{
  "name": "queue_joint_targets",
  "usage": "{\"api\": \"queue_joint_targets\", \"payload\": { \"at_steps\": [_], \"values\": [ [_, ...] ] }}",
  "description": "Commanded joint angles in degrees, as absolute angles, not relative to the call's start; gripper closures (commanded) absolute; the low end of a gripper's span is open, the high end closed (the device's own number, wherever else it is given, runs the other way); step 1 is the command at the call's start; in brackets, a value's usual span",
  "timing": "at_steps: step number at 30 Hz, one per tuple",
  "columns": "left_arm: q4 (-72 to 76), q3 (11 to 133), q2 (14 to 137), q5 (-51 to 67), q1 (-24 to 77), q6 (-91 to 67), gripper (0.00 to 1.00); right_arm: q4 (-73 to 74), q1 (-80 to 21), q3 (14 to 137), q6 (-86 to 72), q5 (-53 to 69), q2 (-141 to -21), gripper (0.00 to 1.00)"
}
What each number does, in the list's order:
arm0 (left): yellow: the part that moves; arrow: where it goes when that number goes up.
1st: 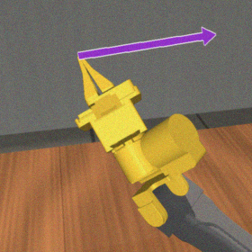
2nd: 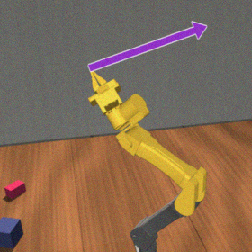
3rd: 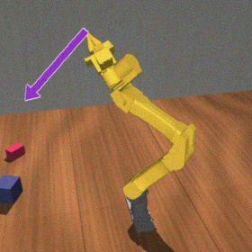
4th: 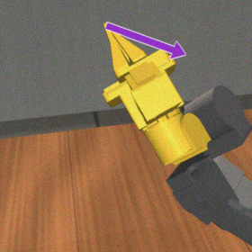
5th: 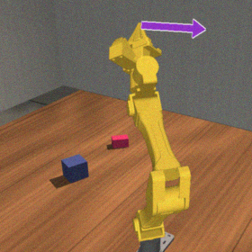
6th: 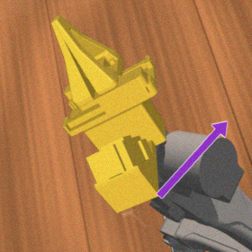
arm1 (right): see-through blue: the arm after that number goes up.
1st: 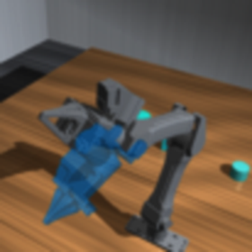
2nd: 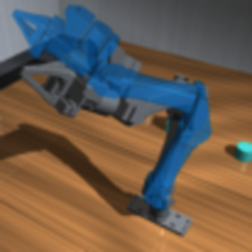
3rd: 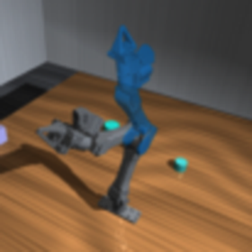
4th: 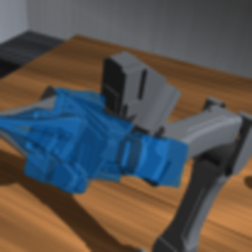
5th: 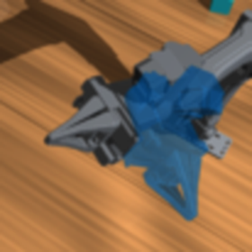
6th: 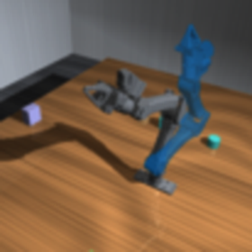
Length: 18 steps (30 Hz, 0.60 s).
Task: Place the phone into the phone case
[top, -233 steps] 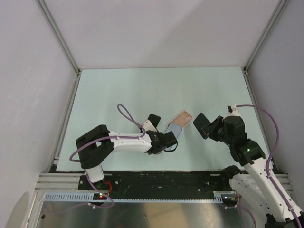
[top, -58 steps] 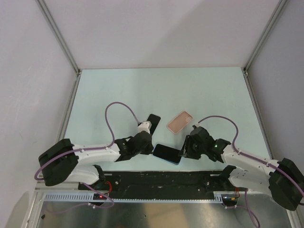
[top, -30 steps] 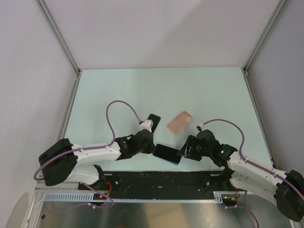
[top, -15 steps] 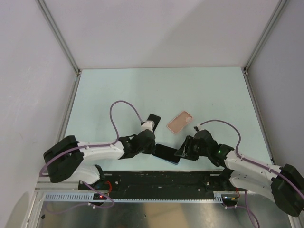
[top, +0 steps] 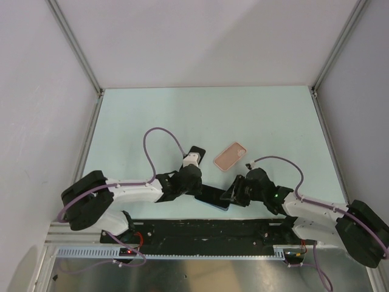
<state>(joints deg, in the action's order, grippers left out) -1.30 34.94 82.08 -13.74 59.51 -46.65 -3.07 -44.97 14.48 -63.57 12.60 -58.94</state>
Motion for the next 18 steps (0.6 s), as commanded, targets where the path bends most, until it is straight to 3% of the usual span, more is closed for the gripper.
{"api": "queue_joint_targets", "payload": {
  "at_steps": [1, 4, 9, 11, 15, 18],
  "values": [
    [-1.41, 34.91, 82.65, -13.67, 60.12, -47.59, 1.00, -15.03, -46.52, 14.85, -67.42, 13.70, -61.60, 0.60],
    [-1.33, 34.51, 81.90, -13.79, 60.15, -47.67, 1.00, -18.39, -47.60, 14.92, -68.71, 13.11, -64.30, 0.64],
    [-3.53, 34.02, 77.09, -14.93, 60.12, -48.43, 0.98, -21.50, -48.64, 15.42, -70.03, 11.76, -67.09, 0.91],
    [-6.07, 33.71, 72.93, -16.45, 60.12, -49.88, 0.87, -21.85, -49.07, 15.61, -70.42, 10.76, -66.85, 0.98],
    [-10.82, 30.65, 61.46, -21.69, 59.72, -57.29, 0.56, -21.68, -50.25, 16.21, -70.79, 7.92, -64.09, 1.00],
    [-11.76, 26.62, 53.68, -23.71, 59.53, -63.95, 0.49, -21.38, -50.77, 16.33, -70.84, 5.70, -61.71, 1.00]
  ]
}}
